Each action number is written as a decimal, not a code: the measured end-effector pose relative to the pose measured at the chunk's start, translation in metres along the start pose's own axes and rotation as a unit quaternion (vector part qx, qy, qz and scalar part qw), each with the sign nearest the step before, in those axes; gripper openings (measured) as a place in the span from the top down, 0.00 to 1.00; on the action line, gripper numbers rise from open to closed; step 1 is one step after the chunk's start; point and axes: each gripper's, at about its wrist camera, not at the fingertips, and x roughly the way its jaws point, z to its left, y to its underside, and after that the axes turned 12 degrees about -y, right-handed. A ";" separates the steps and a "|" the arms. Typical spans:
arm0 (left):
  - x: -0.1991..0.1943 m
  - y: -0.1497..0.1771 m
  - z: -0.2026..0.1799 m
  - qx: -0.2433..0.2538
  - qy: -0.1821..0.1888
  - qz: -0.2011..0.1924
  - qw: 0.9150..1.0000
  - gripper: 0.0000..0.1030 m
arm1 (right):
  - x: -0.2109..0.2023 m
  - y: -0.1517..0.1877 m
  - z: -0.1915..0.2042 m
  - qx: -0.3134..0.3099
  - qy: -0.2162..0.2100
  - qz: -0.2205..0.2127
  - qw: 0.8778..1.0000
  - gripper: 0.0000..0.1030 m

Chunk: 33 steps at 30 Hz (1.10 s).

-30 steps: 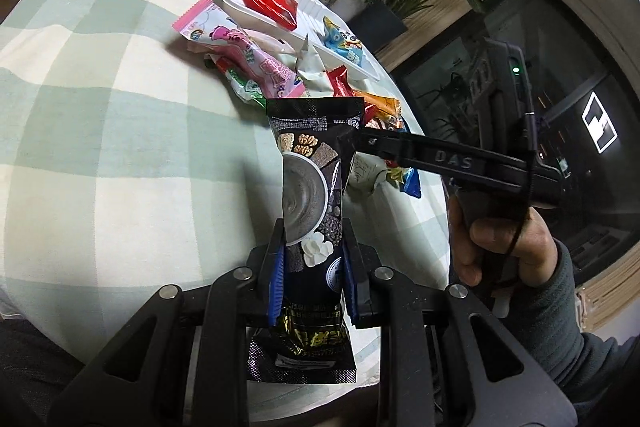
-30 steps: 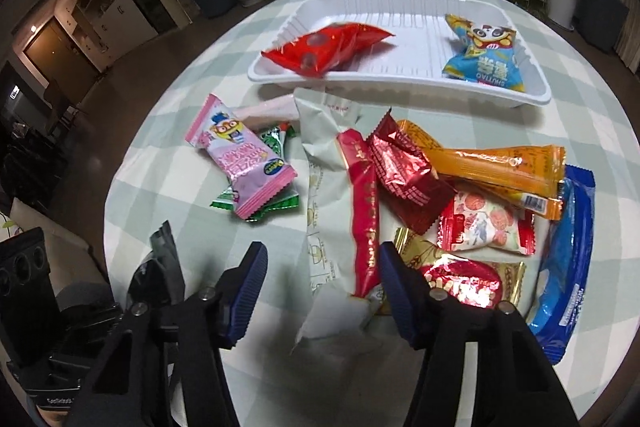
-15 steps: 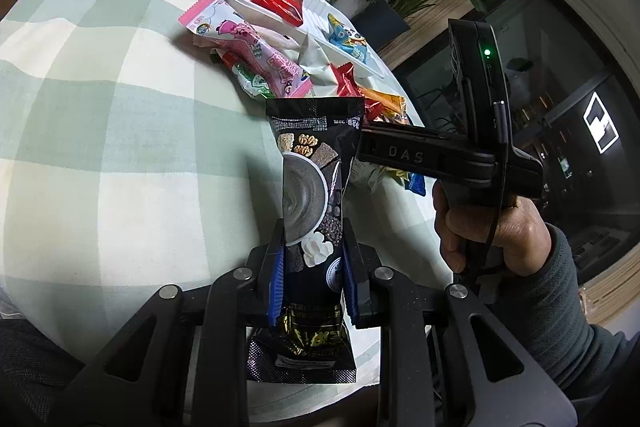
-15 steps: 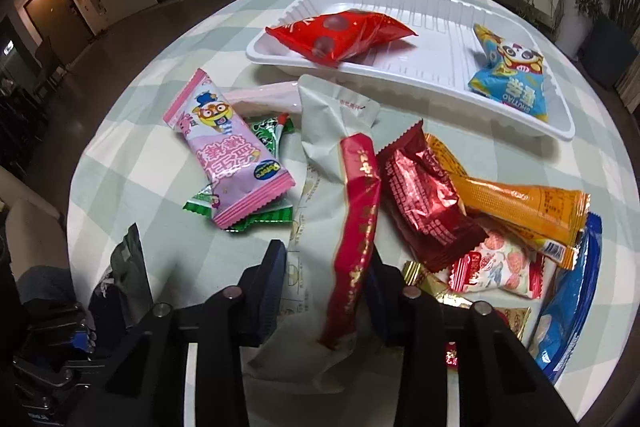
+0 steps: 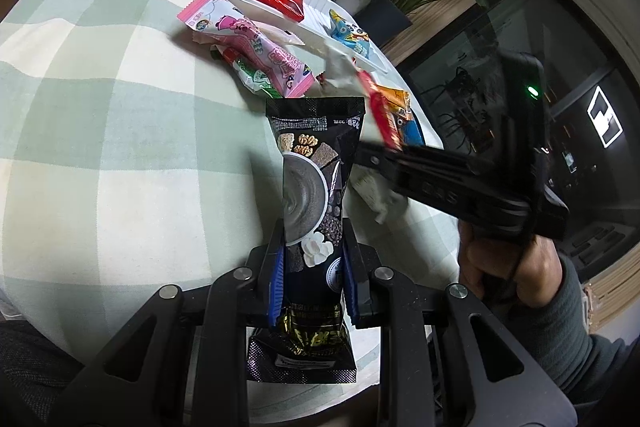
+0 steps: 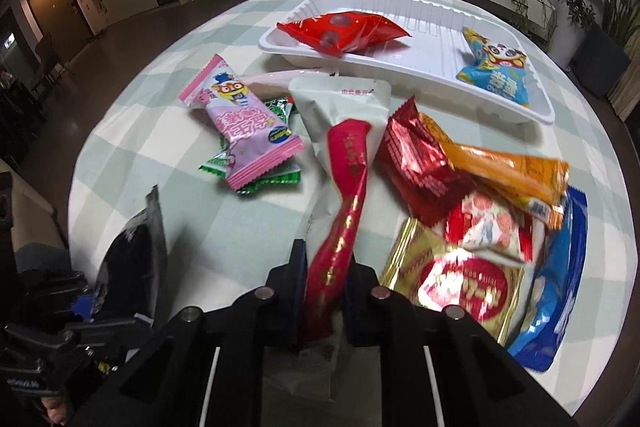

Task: Organize snacks
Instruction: 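Grasp the red-and-white wrapped snack with the right tool while the left tool holds the black packet, then lower both packets into the white tray and open both tools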

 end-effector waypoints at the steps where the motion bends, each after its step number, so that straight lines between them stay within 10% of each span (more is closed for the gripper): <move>1: 0.000 0.000 0.000 0.000 0.000 0.000 1.000 0.79 | -0.006 0.005 0.000 0.007 -0.006 -0.009 1.000 0.85; 19: -0.013 -0.023 -0.007 0.001 0.017 -0.015 1.000 0.79 | -0.068 0.030 -0.032 0.076 -0.077 -0.092 0.990 0.85; 33: -0.018 -0.201 -0.042 0.096 -0.086 -0.061 0.990 0.79 | -0.113 -0.074 -0.083 0.073 -0.066 -0.168 0.981 0.85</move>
